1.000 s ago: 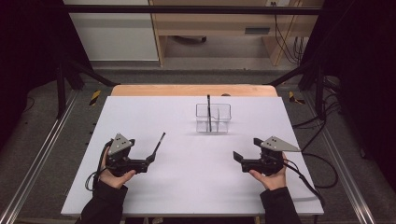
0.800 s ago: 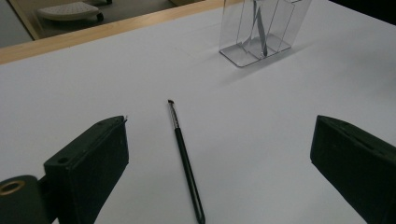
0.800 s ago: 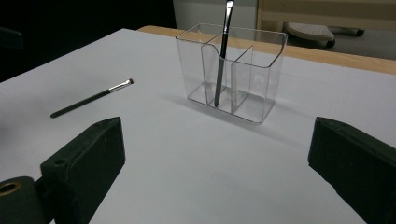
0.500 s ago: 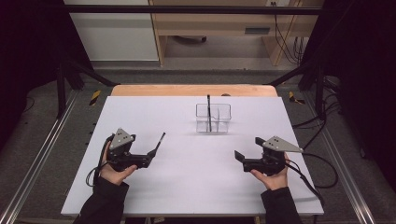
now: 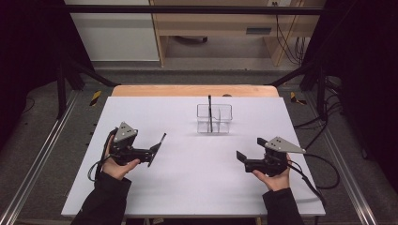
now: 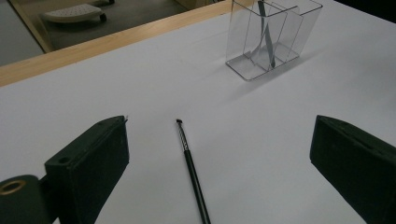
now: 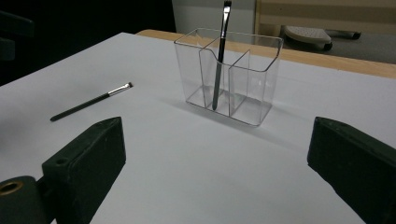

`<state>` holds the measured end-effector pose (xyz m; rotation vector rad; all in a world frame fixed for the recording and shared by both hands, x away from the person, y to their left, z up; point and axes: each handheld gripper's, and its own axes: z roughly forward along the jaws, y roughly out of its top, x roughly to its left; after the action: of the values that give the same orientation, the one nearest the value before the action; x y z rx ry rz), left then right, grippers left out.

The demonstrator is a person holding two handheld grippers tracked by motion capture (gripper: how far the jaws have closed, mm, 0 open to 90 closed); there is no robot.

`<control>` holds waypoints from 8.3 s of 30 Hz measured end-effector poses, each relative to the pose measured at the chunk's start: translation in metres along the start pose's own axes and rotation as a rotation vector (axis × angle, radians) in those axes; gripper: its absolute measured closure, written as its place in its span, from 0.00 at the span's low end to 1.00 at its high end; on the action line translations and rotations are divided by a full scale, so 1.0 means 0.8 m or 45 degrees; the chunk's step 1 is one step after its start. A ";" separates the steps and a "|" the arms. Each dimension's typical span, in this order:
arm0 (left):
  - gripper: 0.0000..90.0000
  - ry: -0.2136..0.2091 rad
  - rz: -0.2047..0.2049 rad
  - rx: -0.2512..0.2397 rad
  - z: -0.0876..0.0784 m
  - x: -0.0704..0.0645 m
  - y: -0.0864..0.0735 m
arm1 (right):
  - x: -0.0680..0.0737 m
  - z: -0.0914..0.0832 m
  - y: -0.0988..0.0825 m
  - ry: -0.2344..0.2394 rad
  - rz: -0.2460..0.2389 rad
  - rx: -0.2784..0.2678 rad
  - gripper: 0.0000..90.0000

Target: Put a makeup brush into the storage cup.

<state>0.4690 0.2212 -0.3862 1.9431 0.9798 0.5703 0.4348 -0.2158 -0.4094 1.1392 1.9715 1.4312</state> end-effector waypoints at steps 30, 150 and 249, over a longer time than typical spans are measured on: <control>0.05 0.006 0.044 0.136 0.047 0.001 0.022 | 0.001 -0.003 0.002 -0.001 -0.019 -0.007 0.07; 0.92 -0.062 0.088 0.650 0.120 0.015 -0.027 | 0.004 0.002 0.001 0.038 -0.008 0.021 0.06; 0.93 -0.091 0.168 0.812 0.138 0.002 0.007 | 0.002 -0.001 0.003 0.056 0.009 0.016 0.06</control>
<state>0.5491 0.1667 -0.4391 2.5850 1.0783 0.2681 0.4342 -0.2143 -0.4064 1.1305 2.0111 1.4606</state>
